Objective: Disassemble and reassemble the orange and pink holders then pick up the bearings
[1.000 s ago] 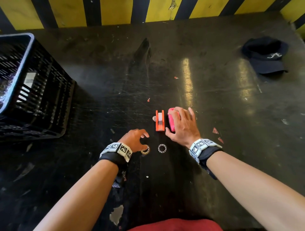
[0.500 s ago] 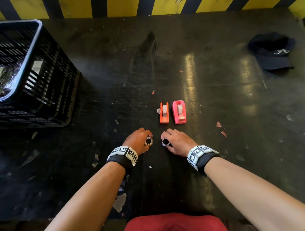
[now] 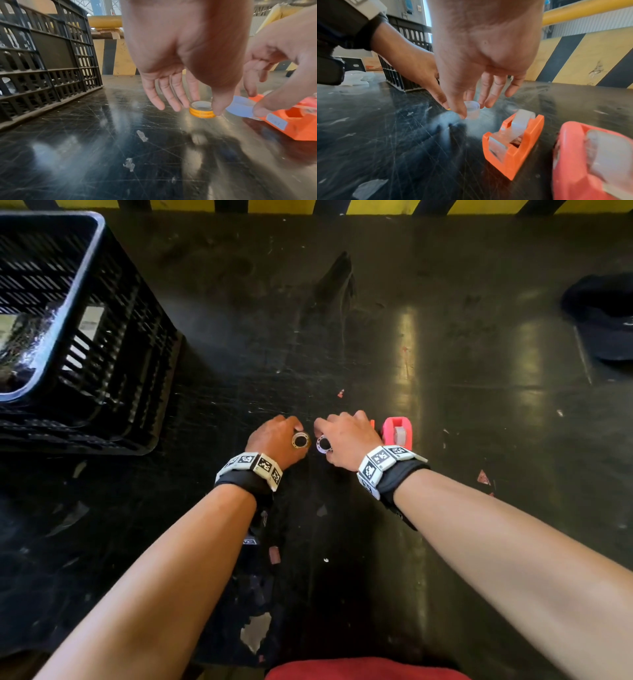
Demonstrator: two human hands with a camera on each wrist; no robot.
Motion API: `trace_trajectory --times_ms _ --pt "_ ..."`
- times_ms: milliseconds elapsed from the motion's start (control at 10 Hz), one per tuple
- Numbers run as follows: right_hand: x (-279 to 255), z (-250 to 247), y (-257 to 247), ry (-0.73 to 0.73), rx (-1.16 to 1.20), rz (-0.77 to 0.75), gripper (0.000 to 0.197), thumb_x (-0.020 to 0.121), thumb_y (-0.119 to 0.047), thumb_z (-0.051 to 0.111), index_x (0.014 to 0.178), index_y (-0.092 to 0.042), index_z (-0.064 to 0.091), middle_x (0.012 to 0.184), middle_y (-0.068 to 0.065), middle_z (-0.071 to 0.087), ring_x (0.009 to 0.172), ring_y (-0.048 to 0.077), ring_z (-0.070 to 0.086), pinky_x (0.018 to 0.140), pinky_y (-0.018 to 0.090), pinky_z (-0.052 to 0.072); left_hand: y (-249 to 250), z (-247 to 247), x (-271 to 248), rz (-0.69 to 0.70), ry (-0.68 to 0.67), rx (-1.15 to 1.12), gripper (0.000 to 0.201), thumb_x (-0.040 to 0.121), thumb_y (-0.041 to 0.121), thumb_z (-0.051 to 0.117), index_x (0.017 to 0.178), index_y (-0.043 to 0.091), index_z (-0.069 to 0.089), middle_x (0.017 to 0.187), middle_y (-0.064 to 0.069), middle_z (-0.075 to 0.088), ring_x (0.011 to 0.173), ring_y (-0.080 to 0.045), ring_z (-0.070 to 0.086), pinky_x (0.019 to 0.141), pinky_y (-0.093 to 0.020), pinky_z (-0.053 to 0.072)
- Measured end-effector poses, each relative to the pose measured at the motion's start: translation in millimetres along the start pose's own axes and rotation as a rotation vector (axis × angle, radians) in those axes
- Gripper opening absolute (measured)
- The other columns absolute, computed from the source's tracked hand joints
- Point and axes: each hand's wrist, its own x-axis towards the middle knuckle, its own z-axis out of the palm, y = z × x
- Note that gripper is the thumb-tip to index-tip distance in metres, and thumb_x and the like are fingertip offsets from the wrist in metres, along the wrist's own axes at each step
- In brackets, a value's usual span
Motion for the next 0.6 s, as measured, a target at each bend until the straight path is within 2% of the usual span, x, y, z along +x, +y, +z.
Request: trace_trajectory --times_ms 100,300,400,600 --pt "12 9 1 -0.023 -0.019 0.027 0.050 0.089 -0.027 0.072 0.135 -0.021 0.054 0.121 0.005 0.067 0.114 0.029 0.061 0.095 0.046 0.040 -4 7 9 -0.025 -0.018 0.003 0.044 0.086 0.037 0.075 0.125 0.024 0.062 0.123 -0.005 0.064 0.114 -0.025 0.063 0.093 -0.041 0.053" --pt "21 17 1 -0.038 -0.043 0.044 0.055 0.088 -0.027 0.074 0.139 -0.021 0.053 0.123 0.006 0.067 0.115 0.029 0.061 0.097 0.048 0.040 -12 17 19 -0.040 -0.002 0.006 0.048 0.084 0.041 0.076 0.126 0.026 0.061 0.125 -0.004 0.064 0.114 -0.025 0.064 0.095 -0.045 0.056" --pt "16 15 1 -0.025 -0.024 0.042 0.055 0.086 -0.031 0.076 0.135 -0.023 0.054 0.123 0.004 0.066 0.114 0.028 0.061 0.095 0.046 0.040 -13 16 16 -0.031 -0.001 0.001 0.059 0.079 0.047 0.079 0.131 0.028 0.056 0.128 -0.002 0.062 0.115 -0.024 0.063 0.095 -0.046 0.056" --pt "-3 2 13 0.039 0.046 0.077 0.040 0.087 -0.033 0.072 0.124 -0.024 0.057 0.117 0.001 0.065 0.112 0.027 0.060 0.094 0.045 0.038 -19 7 7 -0.053 0.023 -0.020 0.060 0.081 0.049 0.077 0.132 0.028 0.055 0.127 0.001 0.062 0.115 -0.020 0.062 0.095 -0.042 0.055"
